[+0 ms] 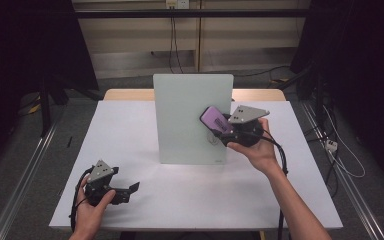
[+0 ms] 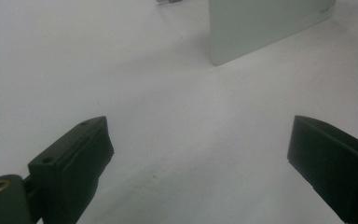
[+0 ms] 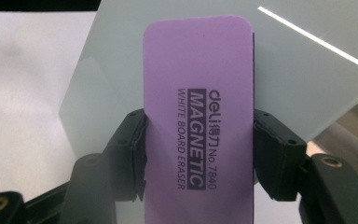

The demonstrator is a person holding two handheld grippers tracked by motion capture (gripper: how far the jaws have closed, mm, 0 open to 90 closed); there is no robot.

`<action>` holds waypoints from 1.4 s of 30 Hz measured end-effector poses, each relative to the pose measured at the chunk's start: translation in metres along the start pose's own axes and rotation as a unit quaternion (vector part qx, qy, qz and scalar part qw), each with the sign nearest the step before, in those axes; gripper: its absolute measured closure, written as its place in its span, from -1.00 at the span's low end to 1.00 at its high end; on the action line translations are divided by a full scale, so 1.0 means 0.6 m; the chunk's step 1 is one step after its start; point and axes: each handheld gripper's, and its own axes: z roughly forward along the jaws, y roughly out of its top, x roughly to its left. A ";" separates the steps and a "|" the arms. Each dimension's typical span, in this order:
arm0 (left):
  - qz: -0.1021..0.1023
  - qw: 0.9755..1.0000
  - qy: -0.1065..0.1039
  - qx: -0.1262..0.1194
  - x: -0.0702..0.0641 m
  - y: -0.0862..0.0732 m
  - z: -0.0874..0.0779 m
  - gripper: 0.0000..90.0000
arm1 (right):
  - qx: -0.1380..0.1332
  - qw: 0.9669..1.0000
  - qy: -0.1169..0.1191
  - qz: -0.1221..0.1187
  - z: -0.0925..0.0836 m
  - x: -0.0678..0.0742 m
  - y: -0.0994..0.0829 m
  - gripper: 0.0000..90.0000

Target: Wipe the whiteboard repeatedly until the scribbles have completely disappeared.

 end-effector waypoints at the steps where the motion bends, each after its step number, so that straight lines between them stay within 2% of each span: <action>1: 0.000 1.000 0.000 -0.001 0.000 0.000 0.000 -0.87 | 0.001 1.000 0.002 0.000 0.002 0.003 -0.005 -0.07; 5: -0.004 1.000 0.002 0.000 0.000 -0.001 0.001 -0.87 | 0.007 1.000 0.011 -0.001 0.009 0.016 -0.024 -0.07; 9: -0.002 1.000 0.001 0.000 -0.001 0.000 0.002 -0.87 | 0.014 1.000 0.015 -0.004 0.013 0.021 -0.028 -0.07; 14: -0.001 1.000 0.001 0.004 0.001 -0.001 0.002 -0.87 | 0.010 1.000 0.007 -0.008 0.010 0.017 -0.016 -0.07; 19: 0.000 1.000 0.000 0.001 0.000 -0.001 0.000 -0.87 | -0.010 1.000 -0.011 -0.001 -0.001 -0.004 0.018 -0.07; 24: -0.001 1.000 -0.001 -0.001 0.002 -0.001 -0.001 -0.87 | -0.014 1.000 -0.024 -0.006 -0.008 -0.021 0.051 -0.07; 27: 0.000 1.000 -0.001 0.000 0.001 -0.001 -0.001 -0.87 | -0.021 0.999 -0.029 0.001 -0.010 -0.026 0.062 -0.07; 34: 0.000 1.000 -0.002 0.001 0.001 -0.001 0.000 -0.87 | -0.028 0.999 -0.025 0.013 -0.008 -0.027 0.062 -0.07; 42: 0.000 1.000 -0.001 0.001 0.000 -0.001 0.000 -0.87 | -0.024 0.999 -0.021 0.012 0.001 -0.017 0.062 -0.07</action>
